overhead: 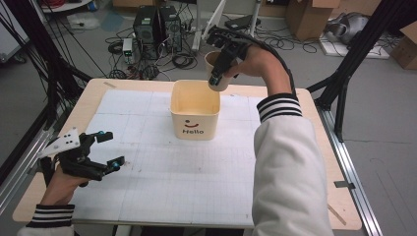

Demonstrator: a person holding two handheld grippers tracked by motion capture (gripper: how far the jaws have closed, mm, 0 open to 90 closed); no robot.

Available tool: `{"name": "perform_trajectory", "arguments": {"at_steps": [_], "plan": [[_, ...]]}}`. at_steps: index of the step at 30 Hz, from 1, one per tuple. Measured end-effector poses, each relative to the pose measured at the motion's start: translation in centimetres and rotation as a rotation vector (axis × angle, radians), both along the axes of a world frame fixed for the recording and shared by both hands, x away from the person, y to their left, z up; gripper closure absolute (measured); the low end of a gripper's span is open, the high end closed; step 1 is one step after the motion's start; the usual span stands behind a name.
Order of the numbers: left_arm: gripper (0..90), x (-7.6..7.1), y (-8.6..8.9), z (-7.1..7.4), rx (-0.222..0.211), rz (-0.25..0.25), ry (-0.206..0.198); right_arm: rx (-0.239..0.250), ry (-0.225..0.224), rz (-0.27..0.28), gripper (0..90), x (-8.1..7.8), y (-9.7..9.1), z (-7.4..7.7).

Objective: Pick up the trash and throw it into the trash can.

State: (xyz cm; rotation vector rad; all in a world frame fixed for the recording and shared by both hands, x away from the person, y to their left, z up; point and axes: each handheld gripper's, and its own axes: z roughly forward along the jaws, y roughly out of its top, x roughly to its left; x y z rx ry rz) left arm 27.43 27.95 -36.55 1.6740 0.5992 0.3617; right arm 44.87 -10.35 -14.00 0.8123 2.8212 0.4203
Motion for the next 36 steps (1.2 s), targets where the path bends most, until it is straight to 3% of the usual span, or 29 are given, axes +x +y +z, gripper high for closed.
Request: {"name": "perform_trajectory", "arguments": {"at_steps": [23, 36], "plan": [[2.1, 0.0, 0.2, 0.1, -0.014, -0.003, -0.002, 0.042, -0.018, 0.005, 34.2, 3.5, 5.0, 0.8], [2.1, 0.0, 0.2, 0.0, -0.017, -0.005, 0.001, 0.041, -0.019, -0.032, 34.2, 5.4, 5.0, -0.2]]}}
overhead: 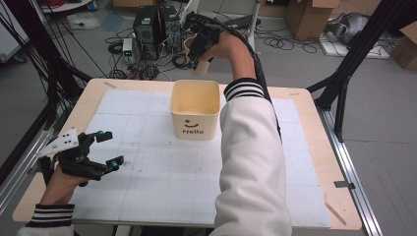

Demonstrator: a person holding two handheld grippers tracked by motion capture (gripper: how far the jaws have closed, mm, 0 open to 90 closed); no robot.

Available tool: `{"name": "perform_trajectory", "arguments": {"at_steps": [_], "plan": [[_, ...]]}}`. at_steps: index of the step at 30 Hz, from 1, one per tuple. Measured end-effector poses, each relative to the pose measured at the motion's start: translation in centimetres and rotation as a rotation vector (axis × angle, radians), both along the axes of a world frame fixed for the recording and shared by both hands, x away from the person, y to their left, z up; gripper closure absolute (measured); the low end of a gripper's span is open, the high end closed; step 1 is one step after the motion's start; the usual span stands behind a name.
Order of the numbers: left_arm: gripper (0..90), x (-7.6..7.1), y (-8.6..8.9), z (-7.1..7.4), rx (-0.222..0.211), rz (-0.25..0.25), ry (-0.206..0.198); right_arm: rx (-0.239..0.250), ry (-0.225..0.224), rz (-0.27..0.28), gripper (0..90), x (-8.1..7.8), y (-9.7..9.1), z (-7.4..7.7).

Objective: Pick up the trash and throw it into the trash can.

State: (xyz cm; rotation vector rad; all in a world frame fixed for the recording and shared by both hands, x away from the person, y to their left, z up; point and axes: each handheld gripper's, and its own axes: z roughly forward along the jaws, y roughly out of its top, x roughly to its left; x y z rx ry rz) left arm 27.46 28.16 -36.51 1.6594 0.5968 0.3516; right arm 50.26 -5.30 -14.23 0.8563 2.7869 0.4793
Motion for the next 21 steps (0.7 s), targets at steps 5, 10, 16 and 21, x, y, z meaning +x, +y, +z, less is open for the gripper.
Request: {"name": "perform_trajectory", "arguments": {"at_steps": [5, 10, 16, 21], "plan": [[2.1, 0.0, 0.0, 0.0, 0.001, 0.0, 0.0, 0.0, 0.0, -0.018, 34.2, 0.3, 0.0, -0.3], [2.1, 0.0, 0.0, 0.0, 0.006, -0.002, 0.002, -0.016, -0.001, -0.03, 34.2, 0.7, 0.4, -0.9], [2.1, 0.1, 0.0, -0.1, 0.004, 0.001, 0.002, -0.013, -0.005, -0.033, 34.2, 1.2, 0.9, -2.0], [2.1, 0.0, 0.1, -0.1, 0.002, 0.003, 0.002, -0.023, 0.005, -0.047, 34.1, 1.4, 1.1, -3.3]]}}
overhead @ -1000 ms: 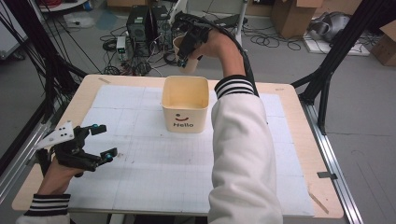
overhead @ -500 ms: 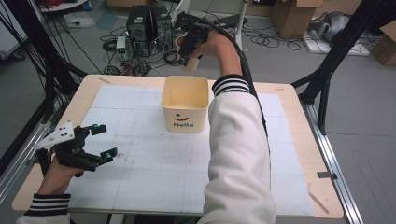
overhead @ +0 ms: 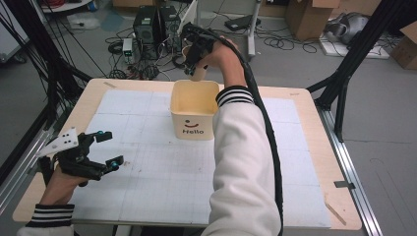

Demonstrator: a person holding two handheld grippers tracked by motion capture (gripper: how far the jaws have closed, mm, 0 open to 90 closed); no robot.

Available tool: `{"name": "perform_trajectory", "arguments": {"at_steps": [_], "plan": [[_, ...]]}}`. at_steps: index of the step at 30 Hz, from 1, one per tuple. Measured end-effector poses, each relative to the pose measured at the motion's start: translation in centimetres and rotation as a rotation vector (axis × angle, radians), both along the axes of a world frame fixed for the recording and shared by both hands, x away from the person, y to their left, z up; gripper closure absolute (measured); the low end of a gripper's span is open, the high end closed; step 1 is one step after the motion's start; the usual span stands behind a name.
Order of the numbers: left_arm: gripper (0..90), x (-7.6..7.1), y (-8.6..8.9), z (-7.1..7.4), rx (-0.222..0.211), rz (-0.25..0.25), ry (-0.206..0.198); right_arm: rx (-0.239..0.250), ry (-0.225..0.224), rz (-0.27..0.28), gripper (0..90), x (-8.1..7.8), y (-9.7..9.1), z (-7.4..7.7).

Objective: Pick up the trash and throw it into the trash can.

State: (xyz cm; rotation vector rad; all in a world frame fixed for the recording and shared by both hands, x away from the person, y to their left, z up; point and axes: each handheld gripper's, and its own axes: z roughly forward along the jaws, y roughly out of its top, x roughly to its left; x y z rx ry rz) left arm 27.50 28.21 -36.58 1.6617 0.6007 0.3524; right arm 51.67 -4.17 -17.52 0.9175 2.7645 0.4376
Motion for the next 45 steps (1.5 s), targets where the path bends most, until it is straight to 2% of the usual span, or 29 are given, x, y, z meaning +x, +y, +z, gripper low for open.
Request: {"name": "perform_trajectory", "arguments": {"at_steps": [3, 6, 20, 25, 30, 36, 42, 43, 45], "plan": [[2.1, 0.0, 0.0, 0.0, -0.002, -0.001, 0.0, 0.013, -0.005, 0.001, 34.2, 0.2, -0.1, -0.8], [2.1, 0.0, 0.0, 0.0, -0.001, -0.002, -0.001, -0.004, 0.009, -0.014, 34.2, 0.1, 0.0, -1.6], [2.1, 0.1, 0.0, -0.1, 0.006, -0.003, 0.004, 0.02, 0.041, -0.021, 34.1, 0.7, 0.1, -4.9], [2.1, 0.1, 0.1, -0.1, 0.001, -0.001, 0.006, 0.009, 0.053, -0.016, 34.1, 0.9, 0.2, -6.2], [2.1, 0.1, 0.0, -0.2, 0.001, -0.001, 0.008, 0.011, 0.063, -0.02, 33.9, 1.1, 0.3, -6.9], [2.1, 0.1, 0.1, -0.2, 0.003, -0.001, 0.008, 0.011, 0.069, -0.014, 32.8, 1.2, 0.4, -7.1], [2.1, 0.1, 0.0, -0.3, 0.004, -0.002, 0.011, 0.018, 0.071, -0.005, 24.8, 1.1, 0.5, -7.3], [2.1, 0.1, 0.0, -0.3, 0.003, 0.0, 0.012, 0.018, 0.074, 0.01, 23.7, 1.1, 0.5, -7.3], [2.1, 0.1, 0.1, -0.3, 0.002, 0.002, 0.011, 0.024, 0.079, 0.014, 14.8, 1.0, 0.7, -7.4]]}}
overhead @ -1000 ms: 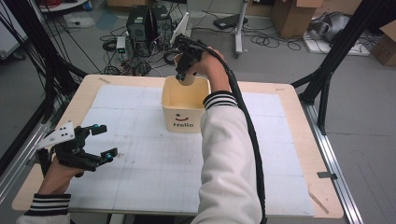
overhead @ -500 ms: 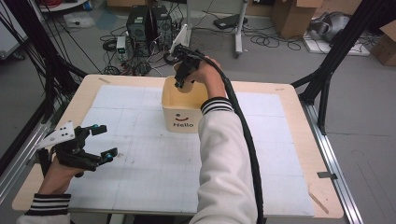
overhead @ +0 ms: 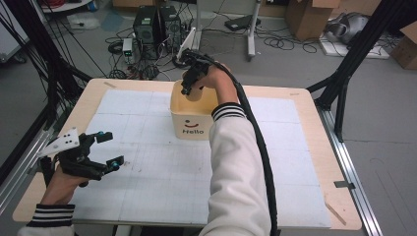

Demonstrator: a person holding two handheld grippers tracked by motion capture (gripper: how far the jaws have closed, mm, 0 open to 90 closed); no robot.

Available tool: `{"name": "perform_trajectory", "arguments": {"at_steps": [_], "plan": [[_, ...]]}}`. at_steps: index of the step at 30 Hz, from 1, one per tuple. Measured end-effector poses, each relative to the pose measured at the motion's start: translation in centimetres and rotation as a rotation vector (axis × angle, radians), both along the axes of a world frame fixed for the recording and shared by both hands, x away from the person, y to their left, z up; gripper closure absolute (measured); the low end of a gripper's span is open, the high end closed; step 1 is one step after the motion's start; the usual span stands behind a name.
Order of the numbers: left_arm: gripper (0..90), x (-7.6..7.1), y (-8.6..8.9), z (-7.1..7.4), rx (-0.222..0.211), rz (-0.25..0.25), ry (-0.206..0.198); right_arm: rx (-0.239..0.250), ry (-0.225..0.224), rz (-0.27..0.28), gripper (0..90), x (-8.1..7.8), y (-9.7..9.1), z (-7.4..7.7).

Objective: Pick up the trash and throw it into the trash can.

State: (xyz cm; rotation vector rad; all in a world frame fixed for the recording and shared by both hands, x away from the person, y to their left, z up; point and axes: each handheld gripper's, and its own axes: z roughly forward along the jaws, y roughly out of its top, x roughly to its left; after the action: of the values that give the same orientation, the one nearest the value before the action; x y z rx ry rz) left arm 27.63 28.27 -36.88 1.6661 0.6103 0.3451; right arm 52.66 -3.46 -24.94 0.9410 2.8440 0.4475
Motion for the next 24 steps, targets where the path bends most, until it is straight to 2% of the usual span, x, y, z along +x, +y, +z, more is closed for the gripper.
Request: {"name": "perform_trajectory", "arguments": {"at_steps": [3, 5, 6, 11, 14, 19, 22, 24], "plan": [[2.1, 0.0, 0.0, 0.0, -0.003, 0.002, 0.001, 0.022, 0.014, 0.015, 9.8, -0.1, 0.2, 0.1], [2.1, 0.0, 0.0, 0.0, -0.002, 0.001, 0.0, 0.025, 0.004, 0.015, 8.0, -0.2, 0.2, 0.2], [2.1, 0.0, 0.0, 0.0, -0.003, 0.001, 0.002, 0.028, 0.006, 0.015, 0.0, -0.2, 0.2, 0.3], [2.1, 0.1, 0.0, -0.1, 0.001, -0.002, 0.0, 0.065, 0.001, 0.022, 0.2, -0.4, 0.0, 0.8], [2.1, 0.1, 0.0, -0.1, -0.001, -0.001, 0.001, 0.07, -0.006, 0.024, 0.2, -0.5, -0.1, 1.4], [2.1, 0.1, 0.0, -0.1, -0.005, 0.001, 0.001, 0.076, -0.042, 0.026, 0.2, -0.9, -0.2, 3.3], [2.1, 0.0, 0.1, 0.0, -0.006, 0.004, -0.002, 0.107, -0.061, 0.026, 0.2, -1.1, -0.6, 4.6], [2.1, 0.0, 0.1, 0.0, -0.004, 0.004, -0.001, 0.105, -0.07, 0.021, 0.2, -1.4, -0.8, 5.2]]}}
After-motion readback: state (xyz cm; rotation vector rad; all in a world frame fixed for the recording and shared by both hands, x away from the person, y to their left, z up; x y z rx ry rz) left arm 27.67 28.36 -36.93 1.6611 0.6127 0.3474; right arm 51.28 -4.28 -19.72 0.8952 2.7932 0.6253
